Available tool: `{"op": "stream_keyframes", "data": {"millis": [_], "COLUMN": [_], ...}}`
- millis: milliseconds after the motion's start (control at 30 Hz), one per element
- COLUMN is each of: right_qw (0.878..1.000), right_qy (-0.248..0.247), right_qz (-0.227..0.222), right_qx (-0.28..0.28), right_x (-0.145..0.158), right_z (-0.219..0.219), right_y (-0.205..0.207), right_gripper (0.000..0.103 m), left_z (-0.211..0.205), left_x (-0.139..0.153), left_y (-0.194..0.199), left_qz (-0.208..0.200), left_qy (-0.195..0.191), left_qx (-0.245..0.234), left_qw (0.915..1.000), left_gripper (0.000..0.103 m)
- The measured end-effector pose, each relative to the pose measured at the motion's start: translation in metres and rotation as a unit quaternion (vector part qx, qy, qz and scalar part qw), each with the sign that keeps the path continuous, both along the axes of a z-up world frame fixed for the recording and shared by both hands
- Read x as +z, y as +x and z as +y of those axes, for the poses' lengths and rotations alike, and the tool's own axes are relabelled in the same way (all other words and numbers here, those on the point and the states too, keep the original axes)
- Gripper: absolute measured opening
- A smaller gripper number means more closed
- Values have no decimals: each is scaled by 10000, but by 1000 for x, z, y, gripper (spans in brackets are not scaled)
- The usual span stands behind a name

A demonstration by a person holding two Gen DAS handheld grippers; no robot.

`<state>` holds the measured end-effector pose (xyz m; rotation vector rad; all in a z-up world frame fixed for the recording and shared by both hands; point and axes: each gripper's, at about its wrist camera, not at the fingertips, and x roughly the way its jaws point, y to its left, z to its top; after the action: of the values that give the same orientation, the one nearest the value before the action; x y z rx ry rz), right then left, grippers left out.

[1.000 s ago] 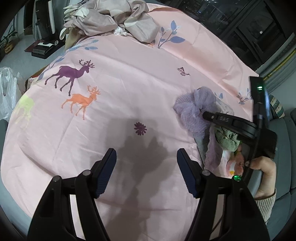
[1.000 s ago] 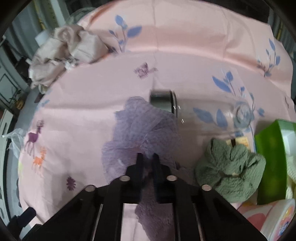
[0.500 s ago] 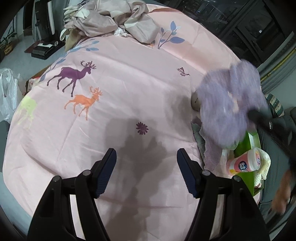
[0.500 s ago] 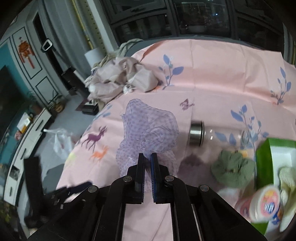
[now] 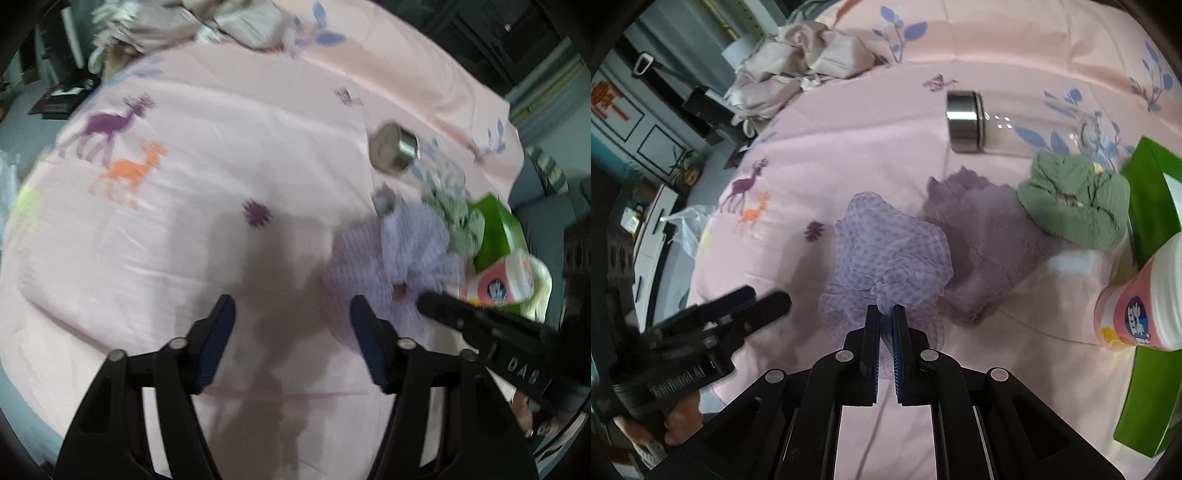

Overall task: Organize soft objects
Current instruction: 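Lift the purple mesh scrunchie with the right gripper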

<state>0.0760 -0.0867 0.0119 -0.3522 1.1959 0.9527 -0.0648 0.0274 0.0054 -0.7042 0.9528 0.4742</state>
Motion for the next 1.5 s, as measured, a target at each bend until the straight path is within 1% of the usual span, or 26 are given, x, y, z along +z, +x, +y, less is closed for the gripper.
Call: {"op": "stream_keyframes", "data": {"millis": [67,200,233,333,367,400,433,500,667,767,833,867,933,1067,1200,1300,1400,1500], "right_qw": [10000,9996,9995,9991,9990,9989,9987,9981,9964,9948,9944,9946,9950,9953,9973,9977,9966,9951], "right_qy": [-20,-63,-69,-87,-81,-85,-85,-62,-44,32,101,114,155,321,407,566,800,988], "right_qz": [44,179,207,323,354,381,417,556,800,969,1010,997,948,889,593,353,157,-69], "right_qx": [-53,-222,-231,-245,-246,-261,-278,-277,-283,-303,-281,-277,-260,-216,-115,-91,-70,-75], "right_x": [-4,-13,-16,-23,-25,-27,-29,-34,-46,-53,-53,-52,-47,-34,-15,4,25,46], "right_z": [-1,-4,-4,-4,-3,-3,-3,-2,1,1,1,1,-1,-2,-3,-7,-13,-24], "right_y": [3,10,11,13,13,14,15,17,18,21,21,20,19,15,6,1,-2,-3], "right_gripper": [7,7,7,7,7,7,7,7,7,7,7,7,7,7,7,7,7,7], "left_z": [-6,-18,-22,-29,-30,-31,-31,-29,-35,-37,-38,-37,-37,-47,-55,-60,-67,-77], "left_x": [-14,-30,-33,-35,-35,-35,-36,-36,-40,-39,-38,-37,-33,-15,0,16,36,55], "left_y": [8,24,27,34,35,36,37,39,44,47,49,49,49,46,41,39,38,40], "left_qz": [168,323,344,405,407,379,332,257,129,142,102,31,-61,-193,-296,-470,-657,-838], "left_qy": [-137,-282,-267,-27,33,61,55,44,204,345,338,278,251,662,906,1070,1313,1469], "left_qx": [-158,-518,-575,-672,-703,-716,-717,-735,-806,-817,-794,-769,-722,-789,-811,-792,-806,-858], "left_qw": [9996,9977,9974,9969,9967,9967,9969,9970,9965,9960,9962,9966,9971,9945,9921,9900,9859,9819], "left_gripper": [55,48,48,45,43,38,36,28,21,18,15,12,11,10,10,9,9,9]}}
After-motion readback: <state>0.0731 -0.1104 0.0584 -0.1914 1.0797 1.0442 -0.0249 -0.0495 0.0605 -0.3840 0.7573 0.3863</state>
